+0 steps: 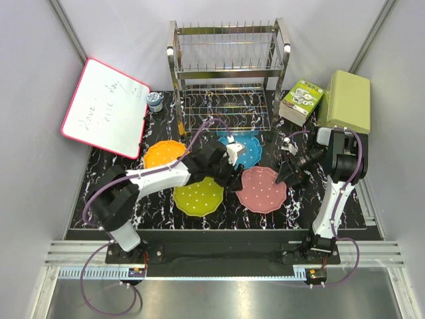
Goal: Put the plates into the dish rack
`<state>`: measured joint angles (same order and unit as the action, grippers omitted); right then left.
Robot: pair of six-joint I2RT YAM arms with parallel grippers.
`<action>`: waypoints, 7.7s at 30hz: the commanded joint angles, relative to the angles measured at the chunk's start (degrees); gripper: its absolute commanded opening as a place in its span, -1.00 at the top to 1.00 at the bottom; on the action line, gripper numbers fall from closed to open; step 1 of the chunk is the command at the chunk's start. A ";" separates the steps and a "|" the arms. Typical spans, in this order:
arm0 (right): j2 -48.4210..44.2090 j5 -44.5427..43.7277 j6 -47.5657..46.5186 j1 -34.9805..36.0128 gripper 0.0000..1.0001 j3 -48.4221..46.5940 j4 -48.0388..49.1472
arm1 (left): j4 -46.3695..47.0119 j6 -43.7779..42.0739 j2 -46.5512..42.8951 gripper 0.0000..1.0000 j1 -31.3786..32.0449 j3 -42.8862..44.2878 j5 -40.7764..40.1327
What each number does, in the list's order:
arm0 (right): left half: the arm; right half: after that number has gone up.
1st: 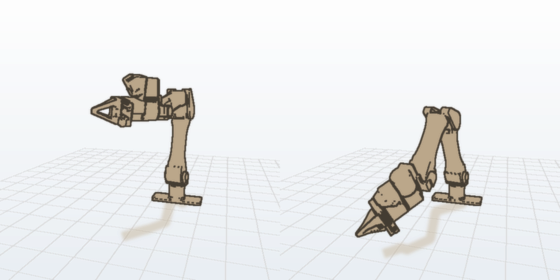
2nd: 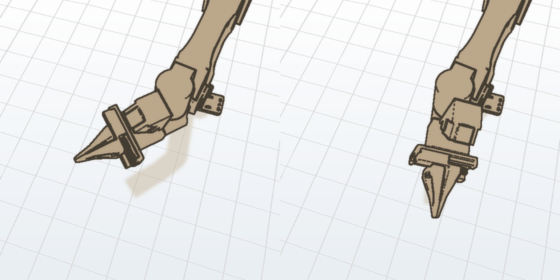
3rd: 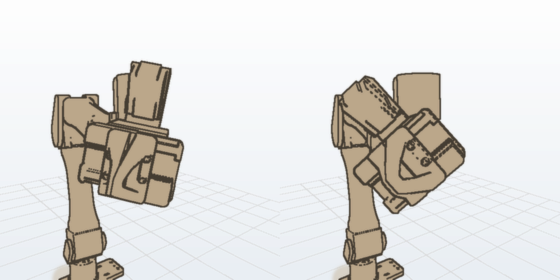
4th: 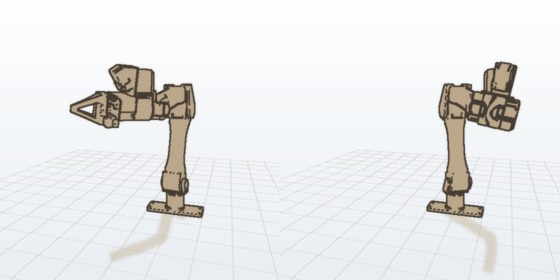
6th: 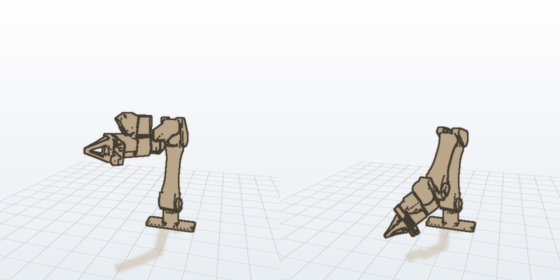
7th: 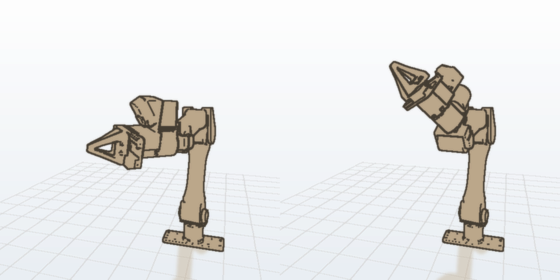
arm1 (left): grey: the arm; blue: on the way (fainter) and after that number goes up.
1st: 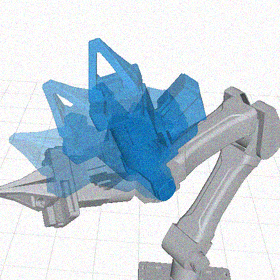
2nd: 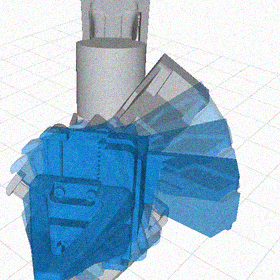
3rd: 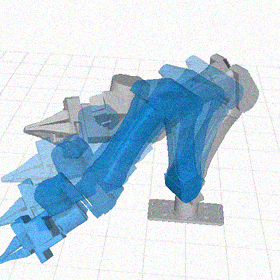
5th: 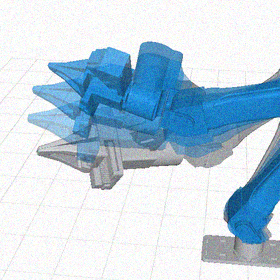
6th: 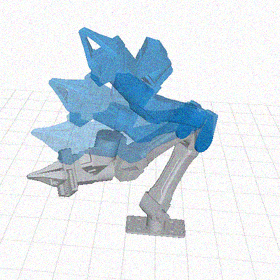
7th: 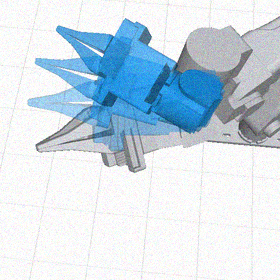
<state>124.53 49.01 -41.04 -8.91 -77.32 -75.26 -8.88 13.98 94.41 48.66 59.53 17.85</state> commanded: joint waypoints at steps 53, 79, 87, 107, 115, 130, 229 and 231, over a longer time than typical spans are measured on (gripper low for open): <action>-5.52 -0.41 -0.80 0.73 1.00 0.67 1.26 | 2.31 15.24 20.82 0.68 -3.92 19.57 8.79; -20.75 -6.03 13.41 4.76 1.00 -88.05 -10.71 | -2.72 -27.16 -25.32 -0.74 -15.00 5.00 -36.22; -31.19 -29.98 33.18 16.54 1.00 -66.22 30.99 | -2.19 -24.96 -29.02 -0.74 -16.14 0.59 -37.18; -7.04 -91.72 3.97 43.00 1.00 -85.96 83.05 | -1.22 -21.10 -33.85 -0.74 -18.34 -3.54 -38.68; -4.74 -100.58 -4.39 44.41 1.00 -83.09 92.48 | 2.11 -19.34 -38.24 -0.73 -18.34 -7.93 -44.11; -11.68 -93.40 7.46 40.47 1.00 -76.31 67.98 | 3.87 -15.83 -45.89 -0.74 -18.34 -13.38 -44.21; -12.10 -100.51 4.39 39.14 -0.22 -75.56 64.63 | -6.46 -23.64 -40.97 -0.98 -18.69 -8.83 -36.09; -18.68 -101.13 6.22 39.14 -0.21 -70.28 62.19 | -14.71 -25.49 -41.85 -0.98 -18.69 -7.15 -29.22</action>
<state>119.94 -50.04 -33.89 29.98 -152.33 -15.49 -11.75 -5.13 53.54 30.24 46.89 -20.82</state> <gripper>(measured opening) 0.604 0.984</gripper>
